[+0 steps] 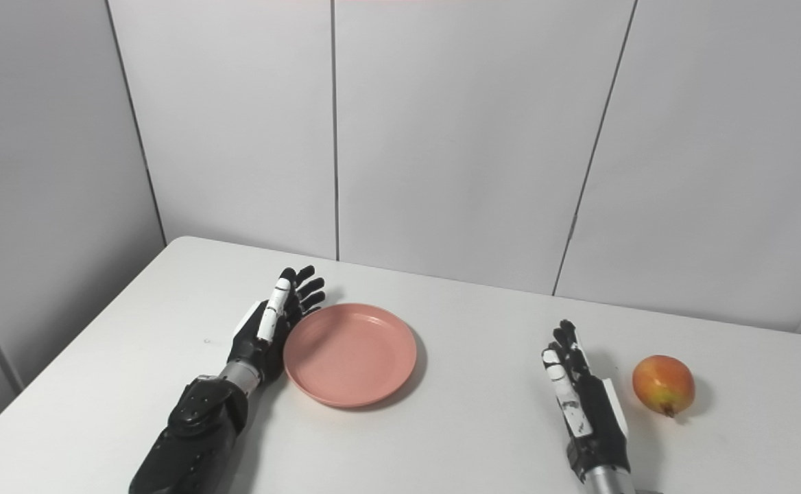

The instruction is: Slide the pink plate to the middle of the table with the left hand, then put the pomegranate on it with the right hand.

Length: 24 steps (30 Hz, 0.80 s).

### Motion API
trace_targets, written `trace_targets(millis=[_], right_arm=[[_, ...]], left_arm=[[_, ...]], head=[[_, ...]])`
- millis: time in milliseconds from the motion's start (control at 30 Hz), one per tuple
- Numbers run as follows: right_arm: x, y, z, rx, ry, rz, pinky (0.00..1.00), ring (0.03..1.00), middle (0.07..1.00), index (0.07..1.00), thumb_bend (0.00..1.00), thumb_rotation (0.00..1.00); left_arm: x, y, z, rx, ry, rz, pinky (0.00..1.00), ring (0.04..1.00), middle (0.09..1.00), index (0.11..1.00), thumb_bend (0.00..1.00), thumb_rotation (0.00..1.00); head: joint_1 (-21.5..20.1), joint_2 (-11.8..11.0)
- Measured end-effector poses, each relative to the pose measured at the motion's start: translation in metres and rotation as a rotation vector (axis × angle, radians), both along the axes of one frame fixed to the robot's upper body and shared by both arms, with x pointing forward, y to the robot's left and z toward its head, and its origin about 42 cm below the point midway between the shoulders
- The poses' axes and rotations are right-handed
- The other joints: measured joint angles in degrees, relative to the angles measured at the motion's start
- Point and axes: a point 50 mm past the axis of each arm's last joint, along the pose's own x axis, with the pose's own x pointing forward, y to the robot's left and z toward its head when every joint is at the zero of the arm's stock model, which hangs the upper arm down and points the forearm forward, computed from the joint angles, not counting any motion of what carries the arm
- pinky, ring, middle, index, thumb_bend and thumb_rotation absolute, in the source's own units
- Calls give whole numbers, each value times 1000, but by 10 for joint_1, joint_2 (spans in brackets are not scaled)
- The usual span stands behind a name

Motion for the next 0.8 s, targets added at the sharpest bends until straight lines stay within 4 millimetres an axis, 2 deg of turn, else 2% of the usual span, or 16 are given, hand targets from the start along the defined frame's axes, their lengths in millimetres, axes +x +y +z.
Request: trace_targets(millis=[333,500,667,800], right_arm=[[-2,9,0,14,6,-4,989,986,1000,1000,565,791],[-2,13,0,15,8,4,1000,991,1000,1000,554,790],[-2,17,0,15,8,3,976,981,1000,1000,542,789],[0,21,-1,2,13,4,973,976,1000,1000,532,809]], left_arm=[[-9,-15,1,-110,12,-35,934,941,940,938,560,1000],[-17,-27,0,-142,17,-57,969,963,957,952,572,1000],[-19,-30,-2,-140,20,-86,992,980,976,969,571,1000],[-19,-30,-2,-140,21,-84,963,962,963,953,573,1000]], head=[[-48,9],[-74,14],[-93,14],[-111,17]])
